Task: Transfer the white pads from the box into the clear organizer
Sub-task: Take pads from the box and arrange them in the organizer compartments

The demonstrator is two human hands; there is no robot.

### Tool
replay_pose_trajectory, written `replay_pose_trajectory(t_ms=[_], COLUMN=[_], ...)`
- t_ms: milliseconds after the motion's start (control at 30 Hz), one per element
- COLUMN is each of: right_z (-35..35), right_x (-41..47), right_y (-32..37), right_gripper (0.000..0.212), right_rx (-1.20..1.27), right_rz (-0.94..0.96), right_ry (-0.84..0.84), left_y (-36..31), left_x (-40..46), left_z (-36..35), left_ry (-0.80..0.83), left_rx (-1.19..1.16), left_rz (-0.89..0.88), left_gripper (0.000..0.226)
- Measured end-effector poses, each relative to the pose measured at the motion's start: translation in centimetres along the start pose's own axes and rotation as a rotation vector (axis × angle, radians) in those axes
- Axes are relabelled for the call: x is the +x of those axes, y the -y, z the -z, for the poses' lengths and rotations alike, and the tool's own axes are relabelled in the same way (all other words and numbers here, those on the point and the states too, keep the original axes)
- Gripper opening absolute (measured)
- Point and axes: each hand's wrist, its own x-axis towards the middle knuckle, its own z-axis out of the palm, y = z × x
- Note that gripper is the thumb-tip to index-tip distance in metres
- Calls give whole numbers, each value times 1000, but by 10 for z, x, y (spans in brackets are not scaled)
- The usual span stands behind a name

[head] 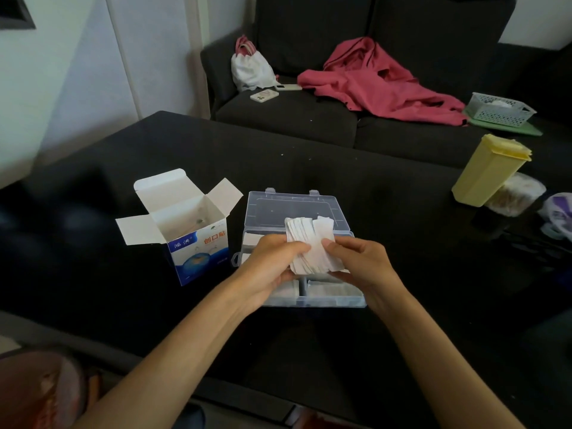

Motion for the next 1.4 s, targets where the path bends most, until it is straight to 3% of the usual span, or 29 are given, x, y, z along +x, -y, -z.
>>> replay_pose_trajectory(t_ms=[100, 267, 367, 433, 600, 800, 933, 1067, 1300, 1400], right_z=[1, 2, 2, 4, 5, 7, 7, 8, 10, 11], right_x=[-1, -2, 2, 2, -2, 1, 3, 4, 5, 6], right_y=[2, 2, -1, -1, 4, 2, 2, 4, 2, 4], right_gripper=[13, 28, 30, 21, 26, 27, 30, 30, 23, 16], right_rx=[48, 5, -84, -48, -53, -74, -108, -108, 4, 37], right_rz=[-55, -97, -13, -6, -58, -35, 1, 50, 42, 64], right_ry=[32, 142, 42, 21, 184, 68, 26, -15, 83, 74], left_y=[0, 5, 2, -2, 5, 3, 6, 2, 0, -4], left_x=[2, 5, 6, 4, 5, 6, 6, 9, 11, 13], left_z=[2, 5, 3, 1, 2, -2, -2, 0, -3, -5], left_ry=[-21, -98, -42, 9, -85, -28, -91, -53, -44, -63], left_rx=[47, 108, 63, -3, 118, 98, 161, 58, 71, 57], left_rz=[-48, -71, -11, 5, -93, -40, -93, -44, -55, -39], left_gripper=[27, 19, 10, 12, 15, 11, 14, 16, 9, 18])
